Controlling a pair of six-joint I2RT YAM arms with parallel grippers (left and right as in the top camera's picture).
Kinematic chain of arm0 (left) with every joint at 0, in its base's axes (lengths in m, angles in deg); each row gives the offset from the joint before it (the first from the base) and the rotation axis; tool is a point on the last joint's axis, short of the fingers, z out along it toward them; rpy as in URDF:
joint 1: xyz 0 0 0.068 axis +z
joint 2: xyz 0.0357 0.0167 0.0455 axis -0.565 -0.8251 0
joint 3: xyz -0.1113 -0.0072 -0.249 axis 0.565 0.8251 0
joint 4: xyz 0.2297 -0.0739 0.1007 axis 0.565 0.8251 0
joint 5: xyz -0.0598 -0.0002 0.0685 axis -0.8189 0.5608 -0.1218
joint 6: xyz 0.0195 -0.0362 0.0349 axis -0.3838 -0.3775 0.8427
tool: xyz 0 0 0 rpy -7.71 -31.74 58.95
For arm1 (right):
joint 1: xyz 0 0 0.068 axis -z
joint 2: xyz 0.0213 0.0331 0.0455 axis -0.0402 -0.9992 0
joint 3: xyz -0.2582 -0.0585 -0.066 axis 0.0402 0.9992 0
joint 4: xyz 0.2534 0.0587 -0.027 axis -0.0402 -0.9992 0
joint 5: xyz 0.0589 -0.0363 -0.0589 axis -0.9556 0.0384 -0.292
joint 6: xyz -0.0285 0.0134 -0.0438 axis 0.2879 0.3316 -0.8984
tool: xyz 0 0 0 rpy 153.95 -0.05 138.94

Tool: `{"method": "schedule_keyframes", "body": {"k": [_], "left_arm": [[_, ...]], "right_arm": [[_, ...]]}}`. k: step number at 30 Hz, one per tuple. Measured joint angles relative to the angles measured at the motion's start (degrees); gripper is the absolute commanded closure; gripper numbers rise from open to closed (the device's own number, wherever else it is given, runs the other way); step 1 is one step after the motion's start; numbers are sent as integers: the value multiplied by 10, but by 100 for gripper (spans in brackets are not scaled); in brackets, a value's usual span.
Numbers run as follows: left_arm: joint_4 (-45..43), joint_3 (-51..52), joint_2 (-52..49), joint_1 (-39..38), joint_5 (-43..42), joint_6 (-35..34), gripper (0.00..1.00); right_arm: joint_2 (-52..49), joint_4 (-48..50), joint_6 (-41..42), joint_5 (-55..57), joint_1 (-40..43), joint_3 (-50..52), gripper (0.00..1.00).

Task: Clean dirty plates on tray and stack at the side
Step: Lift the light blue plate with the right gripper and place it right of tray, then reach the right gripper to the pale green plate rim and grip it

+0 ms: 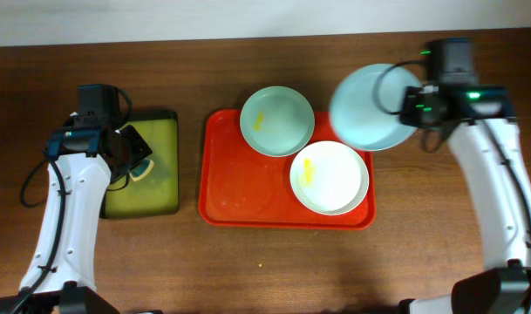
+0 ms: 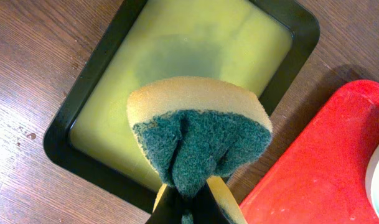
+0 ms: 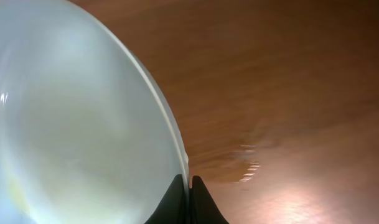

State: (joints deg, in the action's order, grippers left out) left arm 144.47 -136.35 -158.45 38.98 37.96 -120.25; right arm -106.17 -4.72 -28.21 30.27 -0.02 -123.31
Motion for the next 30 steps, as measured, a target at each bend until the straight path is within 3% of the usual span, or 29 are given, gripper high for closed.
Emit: {"method": "schedule_keyframes", "body": {"k": [3, 5, 10, 14, 17, 18, 24, 26, 28, 30], "left_arm": [[0, 0, 0, 0, -1, 0, 100], [0, 0, 0, 0, -1, 0, 100], [0, 0, 0, 0, -1, 0, 100], [-1, 0, 0, 0, -1, 0, 100], [-2, 0, 0, 0, -1, 0, 100], [-2, 0, 0, 0, -1, 0, 100], [-3, 0, 0, 0, -1, 0, 100], [-3, 0, 0, 0, -1, 0, 100], [-5, 0, 0, 0, -1, 0, 100], [-6, 0, 0, 0, -1, 0, 100]], "right_arm": [[-5, 33, -9, -42, 89, 21, 96], [-10, 111, -16, -78, 140, 78, 96], [-18, 264, -16, -104, 225, 240, 96], [-19, 346, 0, -108, 244, 298, 96], [-19, 364, 37, -112, 244, 301, 83], [-19, 365, 47, -114, 244, 301, 72], [-29, 357, 61, -136, 244, 301, 69], [-29, 371, 62, -190, 244, 301, 48], [-25, 411, 68, -279, 239, 301, 12], [-13, 449, 68, -362, 209, 300, 5]]}}
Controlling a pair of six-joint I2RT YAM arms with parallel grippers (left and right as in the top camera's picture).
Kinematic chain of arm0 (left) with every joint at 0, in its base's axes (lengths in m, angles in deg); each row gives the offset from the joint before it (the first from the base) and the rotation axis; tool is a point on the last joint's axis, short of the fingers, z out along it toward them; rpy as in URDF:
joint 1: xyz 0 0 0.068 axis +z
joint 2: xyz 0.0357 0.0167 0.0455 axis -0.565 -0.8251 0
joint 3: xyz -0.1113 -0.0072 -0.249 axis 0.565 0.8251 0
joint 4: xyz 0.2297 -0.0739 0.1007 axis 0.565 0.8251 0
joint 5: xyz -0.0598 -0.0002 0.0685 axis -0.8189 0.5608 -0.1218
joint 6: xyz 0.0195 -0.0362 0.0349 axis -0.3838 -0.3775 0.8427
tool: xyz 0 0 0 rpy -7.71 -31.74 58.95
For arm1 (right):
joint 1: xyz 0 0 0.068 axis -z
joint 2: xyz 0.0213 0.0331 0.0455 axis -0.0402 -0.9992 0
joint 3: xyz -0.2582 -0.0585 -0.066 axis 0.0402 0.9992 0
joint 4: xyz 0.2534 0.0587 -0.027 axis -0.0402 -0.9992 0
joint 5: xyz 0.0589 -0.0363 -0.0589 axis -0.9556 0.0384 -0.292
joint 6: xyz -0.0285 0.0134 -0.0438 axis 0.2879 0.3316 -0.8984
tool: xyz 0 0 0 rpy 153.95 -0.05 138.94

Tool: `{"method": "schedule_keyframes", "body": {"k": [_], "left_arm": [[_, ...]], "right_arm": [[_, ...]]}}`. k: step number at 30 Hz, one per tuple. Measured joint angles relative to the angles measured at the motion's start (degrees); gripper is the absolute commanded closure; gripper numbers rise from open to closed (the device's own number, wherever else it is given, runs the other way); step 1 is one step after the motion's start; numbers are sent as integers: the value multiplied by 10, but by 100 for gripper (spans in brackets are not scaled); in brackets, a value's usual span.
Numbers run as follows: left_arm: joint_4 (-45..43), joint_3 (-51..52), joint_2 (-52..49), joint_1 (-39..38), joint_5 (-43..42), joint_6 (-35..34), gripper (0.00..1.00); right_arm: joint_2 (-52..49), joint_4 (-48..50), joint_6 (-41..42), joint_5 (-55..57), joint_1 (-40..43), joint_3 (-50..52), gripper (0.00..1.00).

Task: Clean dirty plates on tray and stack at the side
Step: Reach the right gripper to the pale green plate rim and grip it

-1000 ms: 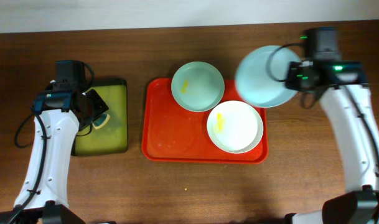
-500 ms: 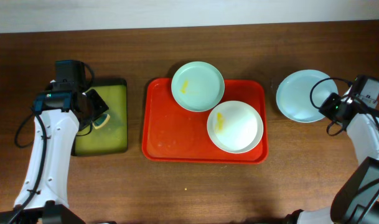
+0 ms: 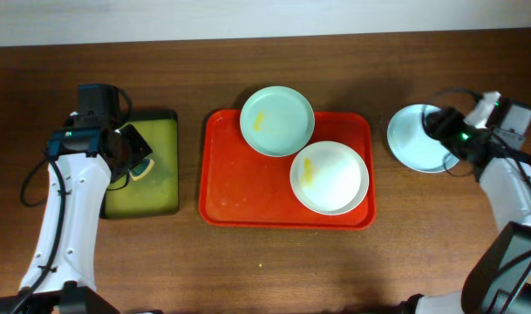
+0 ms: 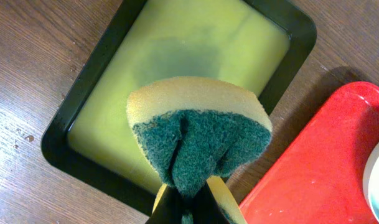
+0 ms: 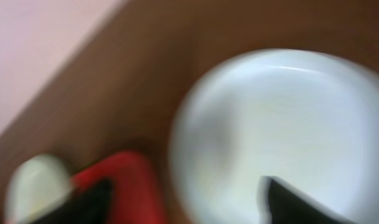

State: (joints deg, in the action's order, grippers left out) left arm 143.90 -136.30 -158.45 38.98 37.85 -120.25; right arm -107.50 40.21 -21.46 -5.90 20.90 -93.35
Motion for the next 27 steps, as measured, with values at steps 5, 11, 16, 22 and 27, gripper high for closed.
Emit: {"method": "schedule_keyframes", "body": {"k": [5, 11, 16, 22, 27], "left_arm": [[-2, 0, 0, 0, 0, 0, 100], [-1, 2, 0, 0, 0, 0, 100], [-2, 3, 0, 0, 0, 0, 100], [-2, 3, 0, 0, 0, 0, 100], [-3, 3, 0, 0, 0, 0, 100]], "right_arm": [[-4, 49, -24, 43, -218, -7, 7], [-113, 169, -47, 207, -362, -10, 26], [-194, 218, -38, 219, -368, -10, 54], [-198, 228, -37, 219, -388, -10, 57], [-210, 244, -38, 219, -402, -10, 78]]}}
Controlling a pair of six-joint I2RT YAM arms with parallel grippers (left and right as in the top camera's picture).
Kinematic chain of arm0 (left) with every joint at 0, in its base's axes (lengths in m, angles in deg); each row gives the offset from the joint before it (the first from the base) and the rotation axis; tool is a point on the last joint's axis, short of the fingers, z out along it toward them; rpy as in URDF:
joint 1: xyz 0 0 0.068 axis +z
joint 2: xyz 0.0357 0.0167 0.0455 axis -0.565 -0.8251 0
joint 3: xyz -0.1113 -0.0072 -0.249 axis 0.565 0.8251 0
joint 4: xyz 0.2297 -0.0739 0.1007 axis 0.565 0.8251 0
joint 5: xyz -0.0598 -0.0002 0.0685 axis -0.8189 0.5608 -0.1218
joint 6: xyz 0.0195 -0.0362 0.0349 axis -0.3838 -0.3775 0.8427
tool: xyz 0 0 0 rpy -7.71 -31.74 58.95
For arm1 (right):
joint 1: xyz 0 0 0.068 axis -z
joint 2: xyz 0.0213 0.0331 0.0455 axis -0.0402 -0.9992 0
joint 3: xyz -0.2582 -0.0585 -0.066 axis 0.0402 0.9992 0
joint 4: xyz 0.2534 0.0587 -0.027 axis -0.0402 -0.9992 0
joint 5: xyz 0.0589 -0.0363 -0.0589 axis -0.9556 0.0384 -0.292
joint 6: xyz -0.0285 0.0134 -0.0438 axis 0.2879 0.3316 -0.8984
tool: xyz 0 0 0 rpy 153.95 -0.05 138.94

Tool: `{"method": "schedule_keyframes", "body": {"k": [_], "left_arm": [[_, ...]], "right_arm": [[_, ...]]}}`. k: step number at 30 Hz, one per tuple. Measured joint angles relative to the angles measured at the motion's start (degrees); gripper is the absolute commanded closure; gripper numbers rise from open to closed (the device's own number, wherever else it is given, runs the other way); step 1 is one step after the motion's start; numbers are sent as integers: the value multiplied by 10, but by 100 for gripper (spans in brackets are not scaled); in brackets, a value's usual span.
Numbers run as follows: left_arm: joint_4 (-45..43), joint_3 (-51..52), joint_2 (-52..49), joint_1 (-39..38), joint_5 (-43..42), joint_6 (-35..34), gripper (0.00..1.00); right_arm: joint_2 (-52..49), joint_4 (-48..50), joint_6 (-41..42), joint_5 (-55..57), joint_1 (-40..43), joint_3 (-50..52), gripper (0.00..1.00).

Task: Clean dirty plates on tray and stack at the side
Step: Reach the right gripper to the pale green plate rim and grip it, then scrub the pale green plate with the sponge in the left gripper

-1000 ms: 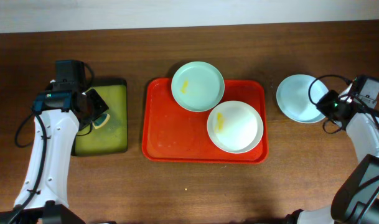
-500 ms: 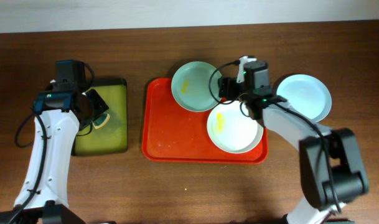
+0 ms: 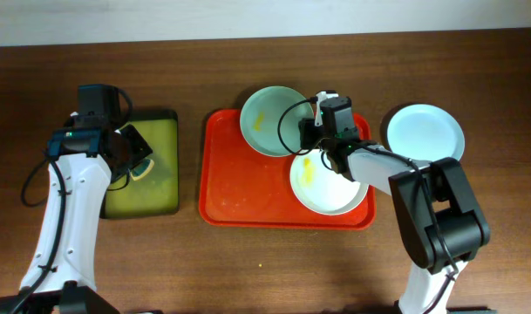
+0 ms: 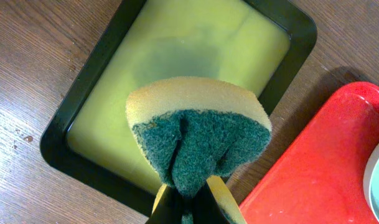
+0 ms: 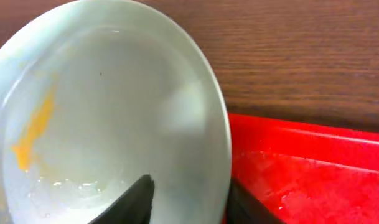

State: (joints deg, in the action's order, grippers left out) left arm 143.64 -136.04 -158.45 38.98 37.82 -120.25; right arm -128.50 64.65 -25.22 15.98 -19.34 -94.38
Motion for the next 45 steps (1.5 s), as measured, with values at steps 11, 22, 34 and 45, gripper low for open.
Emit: {"method": "schedule_keyframes", "body": {"k": [11, 22, 34, 45], "left_arm": [[0, 0, 0, 0, 0, 0, 100], [-1, 0, 0, 0, 0, 0, 100], [-1, 0, 0, 0, 0, 0, 100], [-2, 0, 0, -16, -27, 5, 100]], "right_arm": [[0, -19, 1, -116, -1, 0, 96], [67, -214, 0, -50, -115, -4, 96], [62, -146, -88, -11, -117, -3, 55], [28, -159, -76, -26, -116, -8, 96]]}}
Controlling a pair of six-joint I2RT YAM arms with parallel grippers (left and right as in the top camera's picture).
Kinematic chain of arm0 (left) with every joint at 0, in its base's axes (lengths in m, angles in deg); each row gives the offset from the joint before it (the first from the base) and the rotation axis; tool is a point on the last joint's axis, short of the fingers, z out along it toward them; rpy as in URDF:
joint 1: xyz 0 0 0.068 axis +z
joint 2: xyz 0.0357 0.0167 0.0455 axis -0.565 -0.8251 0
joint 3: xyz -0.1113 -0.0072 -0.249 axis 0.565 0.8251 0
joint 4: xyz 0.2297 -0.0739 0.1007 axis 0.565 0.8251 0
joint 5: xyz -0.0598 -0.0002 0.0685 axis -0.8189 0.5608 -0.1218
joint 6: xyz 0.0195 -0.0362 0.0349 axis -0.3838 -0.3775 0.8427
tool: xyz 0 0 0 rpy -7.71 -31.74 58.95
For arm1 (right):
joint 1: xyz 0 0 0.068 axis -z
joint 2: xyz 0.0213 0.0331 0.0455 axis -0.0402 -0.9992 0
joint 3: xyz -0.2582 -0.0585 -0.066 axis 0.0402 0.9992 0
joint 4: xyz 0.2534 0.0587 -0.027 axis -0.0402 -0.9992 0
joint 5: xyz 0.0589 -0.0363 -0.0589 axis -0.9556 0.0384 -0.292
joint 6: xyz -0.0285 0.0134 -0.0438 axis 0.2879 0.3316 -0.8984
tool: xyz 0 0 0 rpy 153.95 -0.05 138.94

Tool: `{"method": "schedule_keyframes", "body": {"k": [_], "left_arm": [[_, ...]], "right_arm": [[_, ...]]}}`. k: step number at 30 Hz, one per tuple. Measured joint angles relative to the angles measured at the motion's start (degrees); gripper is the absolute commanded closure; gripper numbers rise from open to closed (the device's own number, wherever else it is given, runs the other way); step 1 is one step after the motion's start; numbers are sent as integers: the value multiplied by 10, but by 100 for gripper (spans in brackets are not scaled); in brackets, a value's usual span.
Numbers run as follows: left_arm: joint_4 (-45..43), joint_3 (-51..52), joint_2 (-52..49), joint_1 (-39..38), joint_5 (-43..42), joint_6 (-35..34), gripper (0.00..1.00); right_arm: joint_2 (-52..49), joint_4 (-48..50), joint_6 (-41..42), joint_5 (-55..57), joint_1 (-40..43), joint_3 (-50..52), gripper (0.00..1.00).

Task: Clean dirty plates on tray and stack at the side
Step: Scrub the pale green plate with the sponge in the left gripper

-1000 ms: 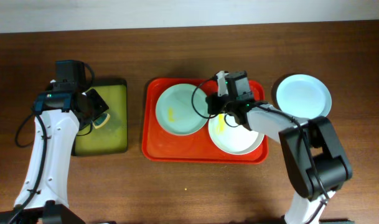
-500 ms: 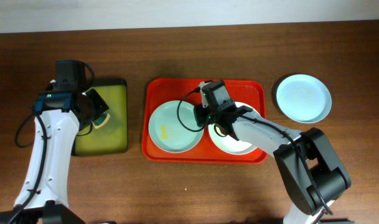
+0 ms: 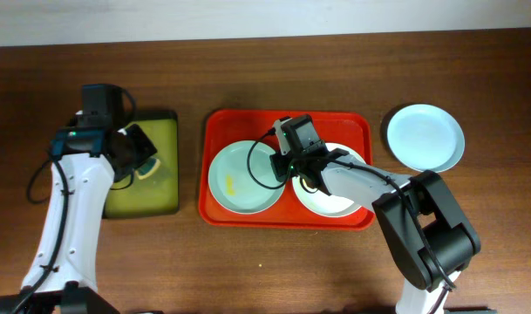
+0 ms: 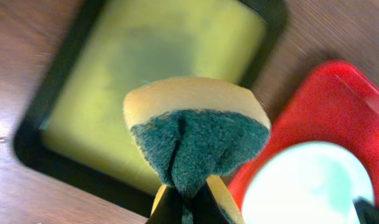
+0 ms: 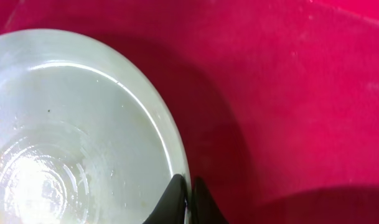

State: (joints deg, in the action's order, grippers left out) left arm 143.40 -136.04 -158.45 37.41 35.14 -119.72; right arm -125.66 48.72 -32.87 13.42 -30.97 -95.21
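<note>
A pale green plate point(image 3: 234, 179) with a yellow smear lies on the left half of the red tray point(image 3: 248, 122). My right gripper point(image 5: 188, 190) is shut on its right rim, the plate point(image 5: 77, 137) filling the left of that view. A white plate point(image 3: 335, 196) sits on the tray's right half, partly under my right arm. One clean pale blue plate point(image 3: 425, 137) rests on the table to the right. My left gripper point(image 4: 188, 196) is shut on a yellow and green sponge point(image 4: 195, 127), hanging over the soap dish point(image 4: 145, 74).
The black dish of yellow soapy water point(image 3: 147, 196) stands left of the tray on the wooden table point(image 3: 265, 262). In the left wrist view the red tray point(image 4: 320, 93) and the green plate point(image 4: 307, 186) show at the right.
My right gripper was open at the green plate's rim at the tray's back edge. Now it is shut on that rim and the plate lies on the tray's left half. The left wrist view has shifted toward the tray.
First my right gripper held the pale blue plate up beside the tray's back right corner. Then that plate lay on the table at the right, released. The gripper was then open at the green plate, and now grips it. My left gripper held the sponge throughout.
</note>
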Motion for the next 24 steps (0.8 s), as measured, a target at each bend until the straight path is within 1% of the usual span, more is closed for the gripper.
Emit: {"method": "schedule_keyframes", "body": {"k": [2, 5, 9, 14, 19, 22, 24], "left_arm": [[0, 0, 0, -40, -30, 21, 100], [-2, 0, -9, -109, -51, 38, 100], [-26, 0, -81, -181, -64, 29, 100], [-77, 0, -178, -214, -100, 22, 100], [-136, 0, -242, -238, -141, 21, 100], [-146, 0, -259, -244, -139, 21, 100], [-140, -5, -261, -247, -106, 20, 100]], "right_arm": [[0, -1, 27, -3, 0, 0, 96], [0, -3, 65, -5, 0, 0, 96], [0, -5, 100, -5, 0, 0, 96], [0, -5, 120, -5, 1, 0, 96], [0, -5, 123, -5, 1, 0, 96], [0, -6, 123, -3, 2, 0, 96], [0, -6, 123, -3, 2, 0, 96]]}}
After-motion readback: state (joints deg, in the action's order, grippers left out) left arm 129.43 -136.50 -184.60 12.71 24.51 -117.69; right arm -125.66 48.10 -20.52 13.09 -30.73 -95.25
